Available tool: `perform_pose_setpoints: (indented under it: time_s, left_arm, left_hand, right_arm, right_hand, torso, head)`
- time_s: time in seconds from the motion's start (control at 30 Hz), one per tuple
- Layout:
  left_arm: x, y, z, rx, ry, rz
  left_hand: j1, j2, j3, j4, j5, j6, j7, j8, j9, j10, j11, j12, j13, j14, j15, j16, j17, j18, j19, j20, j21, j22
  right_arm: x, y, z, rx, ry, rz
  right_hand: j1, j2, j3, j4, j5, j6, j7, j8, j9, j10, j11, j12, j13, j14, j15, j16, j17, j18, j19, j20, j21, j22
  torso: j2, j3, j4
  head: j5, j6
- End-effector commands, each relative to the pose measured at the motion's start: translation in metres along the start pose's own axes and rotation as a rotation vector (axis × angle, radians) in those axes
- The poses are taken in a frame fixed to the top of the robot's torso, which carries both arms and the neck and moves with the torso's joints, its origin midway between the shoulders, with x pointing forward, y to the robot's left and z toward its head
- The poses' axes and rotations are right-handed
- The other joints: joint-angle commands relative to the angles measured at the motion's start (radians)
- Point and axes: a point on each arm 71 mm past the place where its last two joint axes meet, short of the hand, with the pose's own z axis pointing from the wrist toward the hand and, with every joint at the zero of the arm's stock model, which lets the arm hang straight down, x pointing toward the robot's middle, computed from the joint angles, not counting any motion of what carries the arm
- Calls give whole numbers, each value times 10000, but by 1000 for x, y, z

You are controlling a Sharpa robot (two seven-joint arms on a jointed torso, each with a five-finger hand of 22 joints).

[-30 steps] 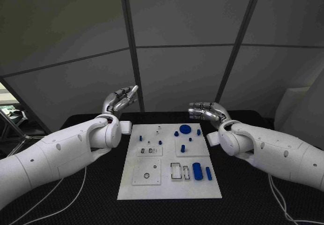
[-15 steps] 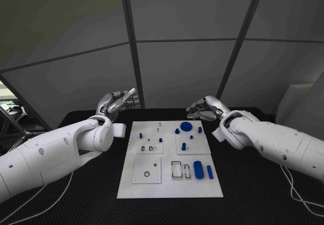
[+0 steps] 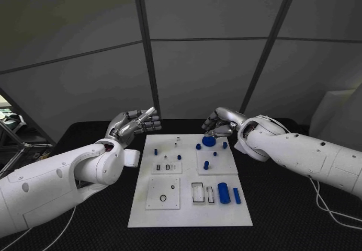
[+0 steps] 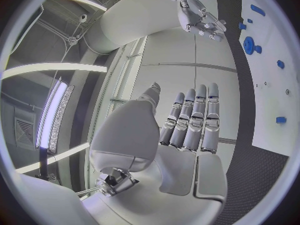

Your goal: Assemble the parts on the task board

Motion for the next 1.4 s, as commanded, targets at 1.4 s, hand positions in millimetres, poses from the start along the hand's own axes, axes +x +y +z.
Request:
perform_pose_setpoints:
  time_s: [1.4]
  left_arm:
    - [23,-8,-12,-64,977,-348]
  left_hand:
    - [-26,17,-42,-86,-29,17,166,-90,-14,-43,63,-133,-9,-122,46,-138,-26,-149,-132,37,-113,-47]
  right_arm:
    - [20,14,19,685,1794,-3129]
  right_hand:
    - [-362,16,434,69,101,-258,7,-62,-14,-420,28,-21,43,241,94,7291,5876,-959,2971,128,5879,8008]
  torso:
    - [793,-154,359]
  head:
    - [-337,27]
